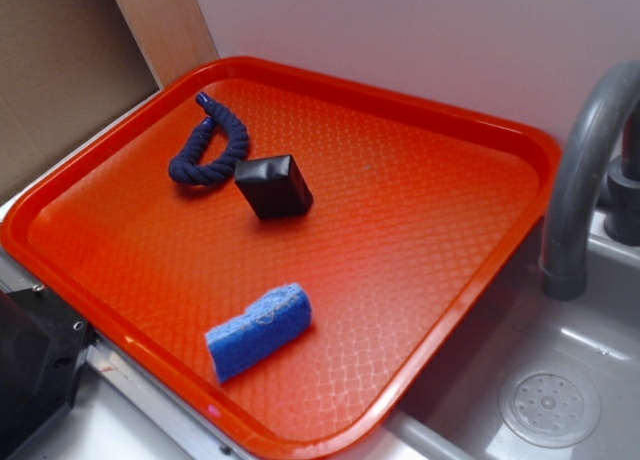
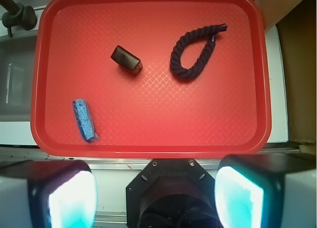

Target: Grab the blue sponge.

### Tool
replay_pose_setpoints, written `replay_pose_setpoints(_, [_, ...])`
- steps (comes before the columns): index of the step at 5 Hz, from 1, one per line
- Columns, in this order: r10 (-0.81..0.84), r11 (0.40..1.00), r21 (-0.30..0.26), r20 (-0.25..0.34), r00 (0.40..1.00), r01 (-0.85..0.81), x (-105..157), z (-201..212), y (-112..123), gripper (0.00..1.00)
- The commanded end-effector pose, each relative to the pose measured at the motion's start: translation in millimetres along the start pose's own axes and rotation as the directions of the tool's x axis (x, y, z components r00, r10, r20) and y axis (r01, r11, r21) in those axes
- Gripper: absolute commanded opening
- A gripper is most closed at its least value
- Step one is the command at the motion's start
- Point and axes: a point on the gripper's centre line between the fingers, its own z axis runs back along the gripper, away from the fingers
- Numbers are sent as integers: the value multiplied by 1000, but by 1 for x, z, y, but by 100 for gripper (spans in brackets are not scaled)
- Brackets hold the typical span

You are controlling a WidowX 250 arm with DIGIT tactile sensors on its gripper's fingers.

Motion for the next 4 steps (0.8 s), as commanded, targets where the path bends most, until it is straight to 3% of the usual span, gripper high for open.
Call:
replay_pose_setpoints(1, [0,1000,0,0,1000,0,0,0,0,100])
replay_pose_setpoints(3, [-130,988,-75,57,990,134,17,-23,-40,100])
replay_pose_setpoints(4, [-211,965,-144,75,975,220,25,-43,-72,100])
